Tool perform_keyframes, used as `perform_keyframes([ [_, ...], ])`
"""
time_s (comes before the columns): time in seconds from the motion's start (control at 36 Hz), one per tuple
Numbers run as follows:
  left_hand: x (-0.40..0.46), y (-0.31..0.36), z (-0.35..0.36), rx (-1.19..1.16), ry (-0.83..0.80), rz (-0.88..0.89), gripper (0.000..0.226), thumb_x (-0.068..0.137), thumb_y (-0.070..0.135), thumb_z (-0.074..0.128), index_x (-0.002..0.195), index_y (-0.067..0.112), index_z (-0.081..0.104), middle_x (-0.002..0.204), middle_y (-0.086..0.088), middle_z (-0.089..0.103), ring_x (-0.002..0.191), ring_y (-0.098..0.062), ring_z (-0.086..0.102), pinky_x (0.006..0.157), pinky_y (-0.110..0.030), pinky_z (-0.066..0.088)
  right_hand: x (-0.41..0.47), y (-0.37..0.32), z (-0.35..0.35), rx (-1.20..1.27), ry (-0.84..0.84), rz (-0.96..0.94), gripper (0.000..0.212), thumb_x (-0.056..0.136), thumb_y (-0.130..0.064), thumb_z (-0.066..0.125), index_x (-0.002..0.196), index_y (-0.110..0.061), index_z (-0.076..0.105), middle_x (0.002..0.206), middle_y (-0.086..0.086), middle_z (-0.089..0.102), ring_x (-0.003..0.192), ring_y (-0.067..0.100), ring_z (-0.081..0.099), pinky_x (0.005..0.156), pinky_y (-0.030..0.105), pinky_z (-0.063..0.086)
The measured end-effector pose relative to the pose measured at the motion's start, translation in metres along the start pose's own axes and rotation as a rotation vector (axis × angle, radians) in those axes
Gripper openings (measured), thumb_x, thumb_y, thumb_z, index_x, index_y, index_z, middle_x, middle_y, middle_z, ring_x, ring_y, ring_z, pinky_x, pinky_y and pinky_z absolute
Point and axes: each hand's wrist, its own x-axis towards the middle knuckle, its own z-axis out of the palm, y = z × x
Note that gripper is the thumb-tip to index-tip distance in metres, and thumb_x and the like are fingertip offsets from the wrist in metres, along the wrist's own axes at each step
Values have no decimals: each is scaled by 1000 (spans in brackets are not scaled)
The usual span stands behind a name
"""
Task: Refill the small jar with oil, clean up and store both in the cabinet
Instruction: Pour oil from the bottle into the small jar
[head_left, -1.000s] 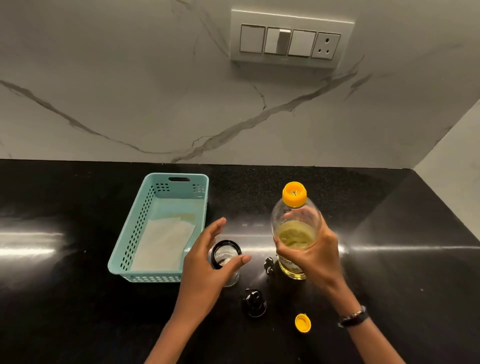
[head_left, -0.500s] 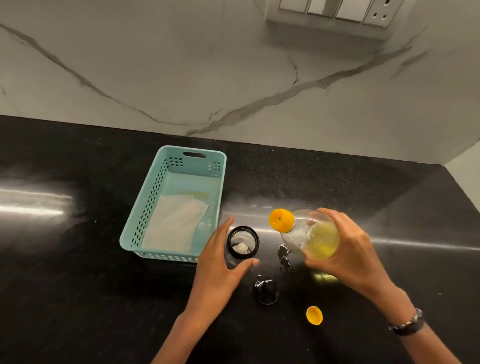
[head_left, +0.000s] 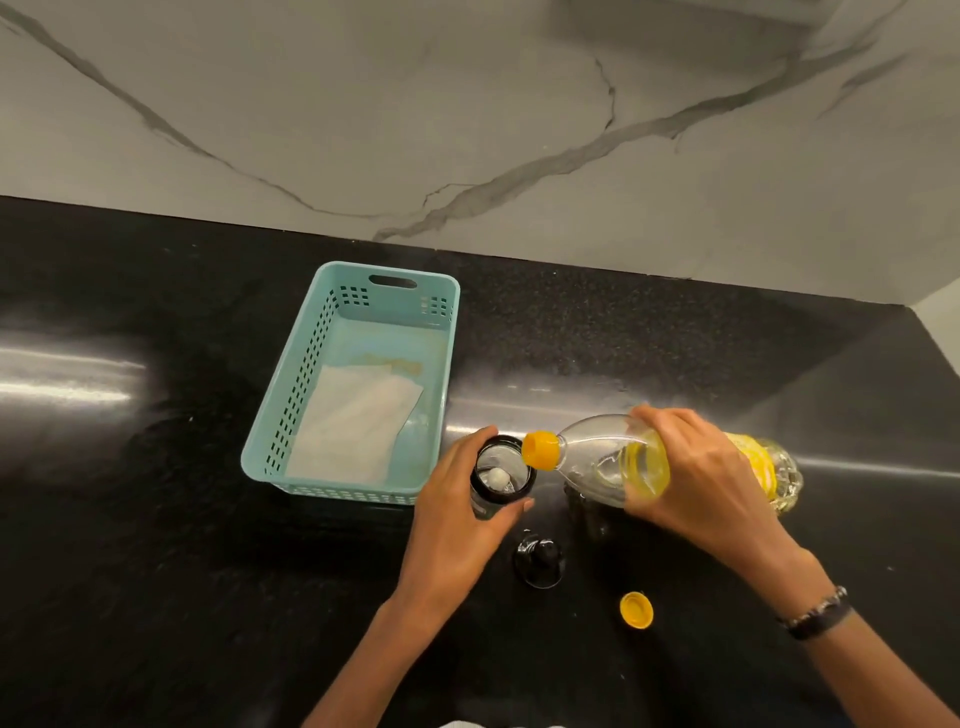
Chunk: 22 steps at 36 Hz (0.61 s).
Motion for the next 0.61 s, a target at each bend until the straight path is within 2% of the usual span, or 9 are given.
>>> perform_keyframes([
  [0.14, -1, 0, 3, -10, 4, 38, 66, 71, 25, 84, 129, 24, 53, 119, 19, 56, 113, 10, 50, 91, -3, 37, -1, 3, -2, -63, -20, -17, 80, 50, -39, 87, 115, -2, 60, 103, 12, 66, 93, 28, 64, 77, 39, 55],
  [0.28, -1, -2, 4, -1, 7, 50, 68, 70, 29, 84, 130, 26, 53, 119, 20, 56, 113, 8, 52, 93, -6, 40, -2, 7, -3, -113, -24, -25, 79, 48, -32, 92, 115, -2, 60, 100, 12, 66, 92, 29, 64, 78, 39, 55],
  [0.47, -1, -6, 6, 6, 16, 58, 69, 70, 32, 84, 132, 25, 53, 122, 14, 60, 114, 3, 55, 96, -12, 44, -2, 8, -6, -148, -18, -28, 83, 47, -36, 92, 116, 0, 60, 100, 14, 66, 92, 29, 64, 80, 41, 54],
  [0.61, 0, -6, 6, -15, 27, 67, 68, 69, 30, 85, 130, 25, 55, 118, 18, 60, 112, 6, 55, 94, -9, 43, -1, 8, -8, -173, -12, -46, 79, 48, -33, 91, 113, -1, 60, 98, 13, 66, 93, 30, 63, 80, 41, 53],
])
